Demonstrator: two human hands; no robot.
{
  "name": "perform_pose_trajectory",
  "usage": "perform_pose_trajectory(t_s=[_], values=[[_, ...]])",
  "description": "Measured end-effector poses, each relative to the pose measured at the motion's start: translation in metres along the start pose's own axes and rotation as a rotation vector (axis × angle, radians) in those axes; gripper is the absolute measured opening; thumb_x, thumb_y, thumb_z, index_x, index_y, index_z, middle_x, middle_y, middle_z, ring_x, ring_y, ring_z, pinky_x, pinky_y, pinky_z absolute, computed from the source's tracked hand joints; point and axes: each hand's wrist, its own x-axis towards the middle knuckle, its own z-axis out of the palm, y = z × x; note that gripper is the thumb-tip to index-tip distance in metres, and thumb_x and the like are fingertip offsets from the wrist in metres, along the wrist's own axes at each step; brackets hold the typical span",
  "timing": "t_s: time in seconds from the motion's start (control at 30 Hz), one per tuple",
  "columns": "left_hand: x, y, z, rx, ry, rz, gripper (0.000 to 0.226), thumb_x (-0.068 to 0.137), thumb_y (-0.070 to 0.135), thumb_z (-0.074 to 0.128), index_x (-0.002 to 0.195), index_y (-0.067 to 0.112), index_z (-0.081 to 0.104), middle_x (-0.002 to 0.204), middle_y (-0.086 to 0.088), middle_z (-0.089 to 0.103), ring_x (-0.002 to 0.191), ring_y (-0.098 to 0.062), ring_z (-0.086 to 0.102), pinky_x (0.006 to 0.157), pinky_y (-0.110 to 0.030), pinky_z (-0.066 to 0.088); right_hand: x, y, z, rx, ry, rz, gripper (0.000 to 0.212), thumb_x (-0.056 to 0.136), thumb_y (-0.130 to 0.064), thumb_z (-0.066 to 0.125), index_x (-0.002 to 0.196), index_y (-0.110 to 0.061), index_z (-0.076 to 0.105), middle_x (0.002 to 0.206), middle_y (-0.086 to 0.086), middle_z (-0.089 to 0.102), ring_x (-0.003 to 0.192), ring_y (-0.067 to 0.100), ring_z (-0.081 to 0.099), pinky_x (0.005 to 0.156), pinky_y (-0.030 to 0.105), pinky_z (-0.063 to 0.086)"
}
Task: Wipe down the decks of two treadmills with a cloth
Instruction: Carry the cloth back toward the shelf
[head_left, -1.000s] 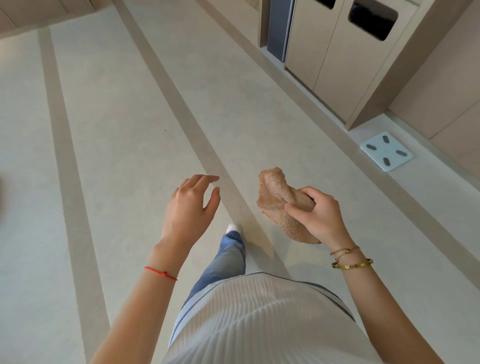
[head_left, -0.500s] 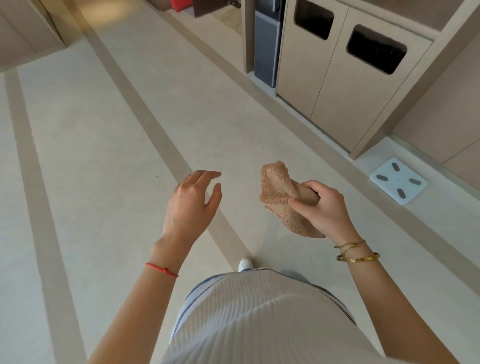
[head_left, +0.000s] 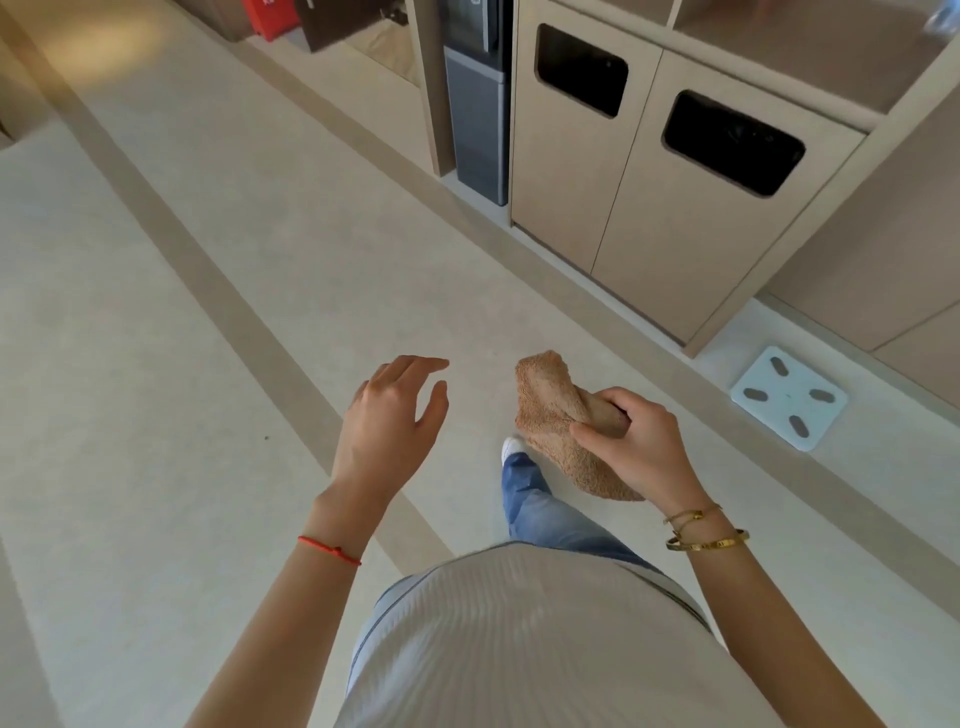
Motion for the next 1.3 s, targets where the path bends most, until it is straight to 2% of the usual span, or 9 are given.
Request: perform_pose_trajectory(t_s=[0.13, 0.3, 0.4, 0.6, 0.7, 0.97, 1.07, 1.23, 1.3], values=[[0.1, -0.004, 0.005, -0.004, 0.01, 0.016, 0.026, 0.099, 0.019, 0.056, 0.121, 0.015, 0.068, 0.118, 0.001, 0.068, 0.104, -0.022, 0.065, 0.083, -0.039, 0.055, 0.1, -0.018, -0.015, 0.023, 0.016, 0.001, 0.019, 0.079, -0.02, 0.079, 0.095, -0.015, 0.07, 0.085, -0.006, 0.071, 0.082, 0.007, 0.065, 0.067, 0.013, 0.048], [0.218, -0.007, 0.008, -0.012, 0.025, 0.036, 0.026, 0.098, 0.016, 0.058, 0.121, 0.011, 0.068, 0.117, -0.003, 0.069, 0.095, -0.027, 0.067, 0.085, -0.04, 0.054, 0.215, -0.04, -0.039, 0.028, 0.061, -0.033, 0.02, 0.079, -0.019, 0.08, 0.096, -0.016, 0.07, 0.086, -0.008, 0.07, 0.08, 0.0, 0.063, 0.064, 0.006, 0.044], [0.278, -0.01, 0.012, -0.016, 0.025, 0.046, 0.027, 0.099, 0.018, 0.056, 0.122, 0.011, 0.068, 0.119, -0.004, 0.069, 0.102, -0.026, 0.067, 0.089, -0.043, 0.055, 0.271, -0.049, -0.046, 0.0, 0.087, -0.042, 0.02, 0.078, -0.019, 0.08, 0.094, -0.018, 0.069, 0.084, -0.009, 0.069, 0.079, 0.001, 0.063, 0.064, 0.006, 0.044], [0.391, -0.026, 0.029, -0.005, -0.003, 0.072, 0.028, 0.1, 0.022, 0.055, 0.124, 0.015, 0.067, 0.122, -0.002, 0.067, 0.106, -0.023, 0.065, 0.09, -0.037, 0.054, 0.367, -0.058, -0.049, -0.004, 0.126, -0.012, 0.019, 0.079, -0.018, 0.079, 0.095, -0.015, 0.07, 0.086, -0.006, 0.07, 0.08, 0.0, 0.063, 0.064, 0.006, 0.044], [0.451, -0.037, 0.039, -0.011, -0.028, 0.105, 0.028, 0.099, 0.021, 0.056, 0.124, 0.013, 0.067, 0.121, -0.003, 0.068, 0.106, -0.024, 0.065, 0.091, -0.036, 0.053, 0.416, -0.063, -0.046, -0.001, 0.157, 0.014, 0.019, 0.079, -0.018, 0.079, 0.095, -0.015, 0.07, 0.086, -0.007, 0.07, 0.079, -0.003, 0.062, 0.064, 0.006, 0.044], [0.623, -0.066, 0.044, -0.044, -0.077, 0.198, 0.028, 0.099, 0.019, 0.056, 0.124, 0.013, 0.067, 0.122, -0.003, 0.068, 0.108, -0.023, 0.065, 0.093, -0.039, 0.054, 0.561, -0.097, -0.042, 0.002, 0.257, 0.085, 0.02, 0.078, -0.019, 0.08, 0.095, -0.015, 0.07, 0.087, -0.005, 0.07, 0.08, 0.0, 0.062, 0.064, 0.006, 0.043], [0.689, -0.076, 0.042, -0.055, -0.089, 0.264, 0.027, 0.098, 0.016, 0.058, 0.123, 0.011, 0.067, 0.12, -0.005, 0.069, 0.105, -0.025, 0.066, 0.089, -0.042, 0.055, 0.621, -0.115, -0.042, 0.009, 0.306, 0.085, 0.02, 0.079, -0.019, 0.079, 0.095, -0.017, 0.069, 0.087, -0.008, 0.069, 0.083, 0.003, 0.063, 0.065, 0.006, 0.043], [0.789, -0.082, 0.048, -0.036, -0.135, 0.377, 0.026, 0.098, 0.016, 0.059, 0.121, 0.011, 0.068, 0.118, -0.005, 0.069, 0.106, -0.025, 0.066, 0.09, -0.039, 0.054, 0.709, -0.134, -0.047, 0.006, 0.414, 0.104, 0.022, 0.08, -0.021, 0.078, 0.099, -0.015, 0.068, 0.092, -0.007, 0.068, 0.082, -0.003, 0.059, 0.068, 0.004, 0.042], [0.823, -0.08, 0.055, -0.042, -0.159, 0.416, 0.026, 0.097, 0.016, 0.059, 0.121, 0.01, 0.068, 0.117, -0.006, 0.07, 0.106, -0.026, 0.066, 0.09, -0.039, 0.053, 0.74, -0.138, -0.055, 0.003, 0.45, 0.12, 0.023, 0.08, -0.021, 0.078, 0.1, -0.015, 0.068, 0.092, -0.007, 0.067, 0.082, 0.0, 0.059, 0.068, 0.003, 0.041]])
